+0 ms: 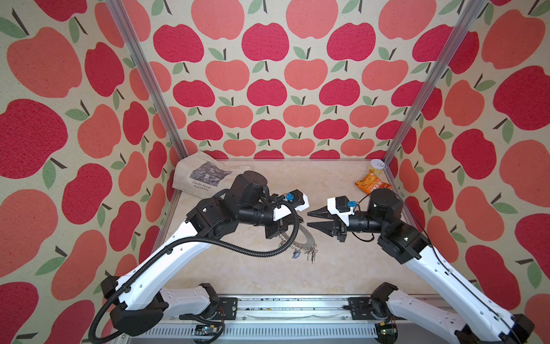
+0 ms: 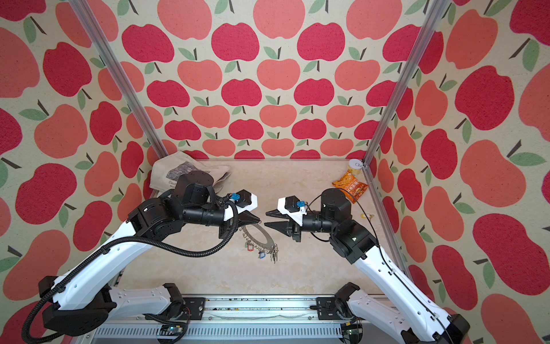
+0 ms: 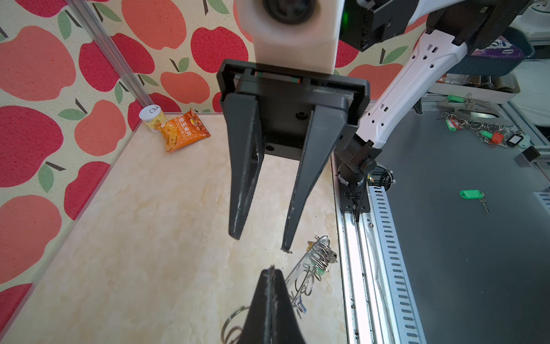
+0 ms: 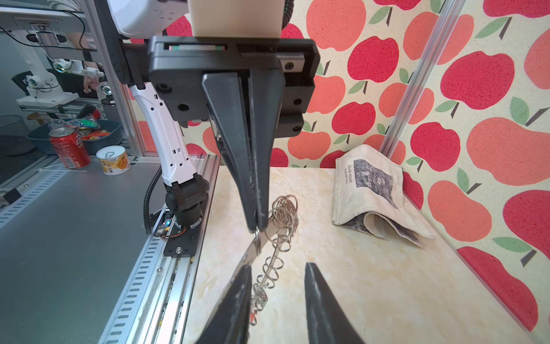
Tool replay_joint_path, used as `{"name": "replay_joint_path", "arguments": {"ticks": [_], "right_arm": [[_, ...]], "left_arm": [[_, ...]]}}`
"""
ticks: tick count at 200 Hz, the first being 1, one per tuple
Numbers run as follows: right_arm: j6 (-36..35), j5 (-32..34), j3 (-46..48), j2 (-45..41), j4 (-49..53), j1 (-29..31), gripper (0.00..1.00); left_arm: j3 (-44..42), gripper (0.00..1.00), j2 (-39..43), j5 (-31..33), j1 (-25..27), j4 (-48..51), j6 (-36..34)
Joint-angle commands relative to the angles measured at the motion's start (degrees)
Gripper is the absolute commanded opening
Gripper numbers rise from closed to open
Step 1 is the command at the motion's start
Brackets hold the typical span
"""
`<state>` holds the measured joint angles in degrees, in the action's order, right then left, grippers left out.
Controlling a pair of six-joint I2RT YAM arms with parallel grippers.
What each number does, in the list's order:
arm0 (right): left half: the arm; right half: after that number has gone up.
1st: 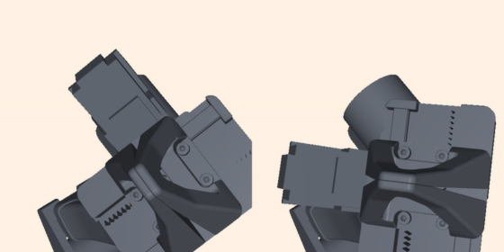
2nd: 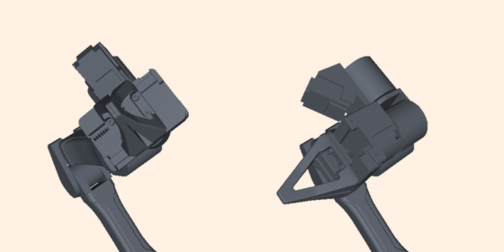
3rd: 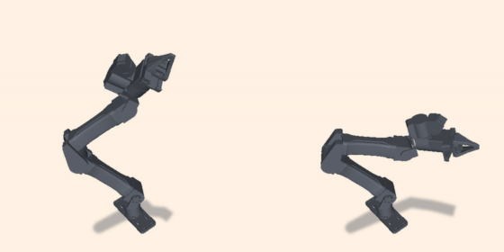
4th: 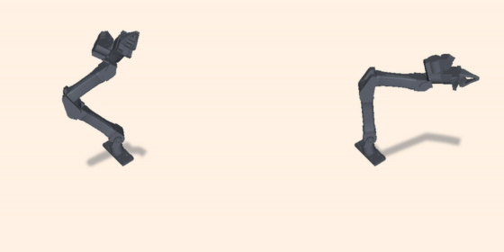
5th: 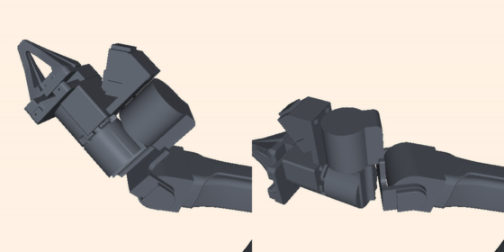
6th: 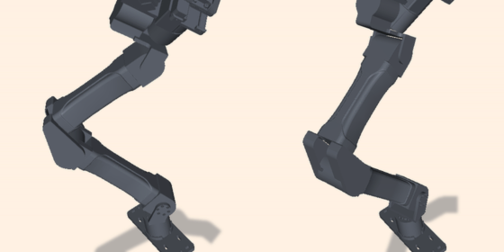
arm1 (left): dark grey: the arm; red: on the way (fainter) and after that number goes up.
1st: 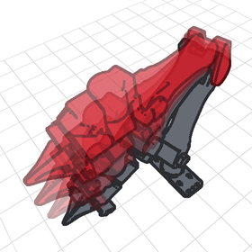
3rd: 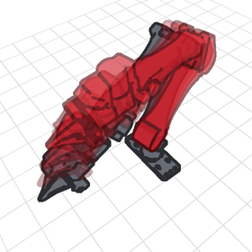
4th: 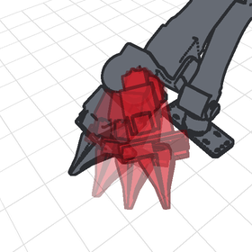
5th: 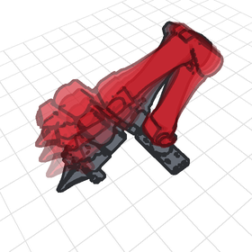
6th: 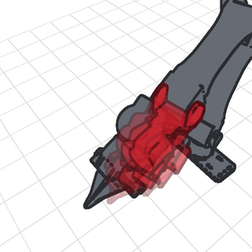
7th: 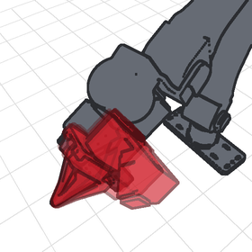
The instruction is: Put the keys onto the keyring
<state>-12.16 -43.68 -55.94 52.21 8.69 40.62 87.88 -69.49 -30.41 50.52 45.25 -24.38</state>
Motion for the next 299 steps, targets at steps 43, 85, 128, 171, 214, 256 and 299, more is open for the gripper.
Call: {"name": "replay_joint_path", "arguments": {"ticks": [43, 85, 128, 171, 214, 256, 299], "right_arm": [[2.8, -3.8, 0.7, 0.9, -3.4, 1.8, 0.27], [2.7, -4.0, 0.7, 1.1, -3.1, 2.2, 0.25], [2.9, -4.2, 0.5, 1.7, -3.0, 2.4, 0.22], [2.7, -3.8, 0.4, 1.8, -2.4, 2.6, 0.16], [3.2, -2.7, 1.1, 1.2, -3.5, 2.6, 0.00], [7.5, -1.7, 4.9, -0.4, -10.8, 2.3, 0.00], [20.9, -4.4, 12.0, -0.6, -32.4, -0.8, 0.00]], "left_arm": [[1.8, 0.00, 0.3, 0.1, 0.9, -0.8, -1.7], [1.9, 0.00, 0.5, 0.4, 1.3, -0.6, -2.1], [2.1, 0.00, 0.5, 0.4, 1.7, -0.7, -2.4], [2.1, 0.00, 0.7, 0.7, 2.0, -0.9, -2.5], [2.0, 0.00, 0.8, 1.6, 2.3, -0.9, -2.3], [-1.6, 0.28, 4.1, 6.3, 2.1, -6.0, 1.5], [-4.8, 0.38, 9.1, 6.9, 1.4, -10.2, 6.1]]}}
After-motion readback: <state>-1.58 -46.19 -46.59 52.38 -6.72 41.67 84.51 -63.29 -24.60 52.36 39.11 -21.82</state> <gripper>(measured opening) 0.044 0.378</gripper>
